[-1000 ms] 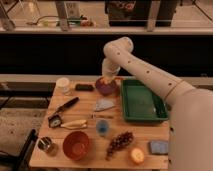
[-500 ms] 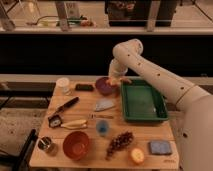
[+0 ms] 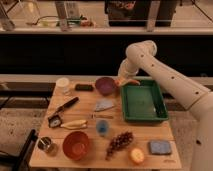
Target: Place pepper in tray
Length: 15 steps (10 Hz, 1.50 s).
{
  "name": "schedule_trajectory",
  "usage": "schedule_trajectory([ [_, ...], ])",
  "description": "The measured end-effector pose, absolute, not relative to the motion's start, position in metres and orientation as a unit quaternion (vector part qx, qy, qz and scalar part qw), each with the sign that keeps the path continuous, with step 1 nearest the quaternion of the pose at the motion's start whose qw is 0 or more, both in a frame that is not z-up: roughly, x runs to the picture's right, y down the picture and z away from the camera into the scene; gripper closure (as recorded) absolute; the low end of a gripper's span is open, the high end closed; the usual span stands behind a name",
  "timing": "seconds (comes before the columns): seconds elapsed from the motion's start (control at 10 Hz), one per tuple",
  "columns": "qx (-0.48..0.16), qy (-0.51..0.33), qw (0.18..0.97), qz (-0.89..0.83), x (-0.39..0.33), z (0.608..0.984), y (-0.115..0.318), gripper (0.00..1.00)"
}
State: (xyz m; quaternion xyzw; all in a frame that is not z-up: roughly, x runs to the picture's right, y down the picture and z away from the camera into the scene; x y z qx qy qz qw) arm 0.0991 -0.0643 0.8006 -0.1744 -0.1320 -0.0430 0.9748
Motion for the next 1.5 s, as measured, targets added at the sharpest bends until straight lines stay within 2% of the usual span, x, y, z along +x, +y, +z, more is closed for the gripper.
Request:
schedule_trajectory([
  [0.6, -0.173, -0.124, 0.977, -0.008, 0.151, 0.801, -0.042, 1.0],
  [1.5, -0.176, -0.117, 0.977, 0.033, 0.189, 0.805, -0.009, 1.0],
])
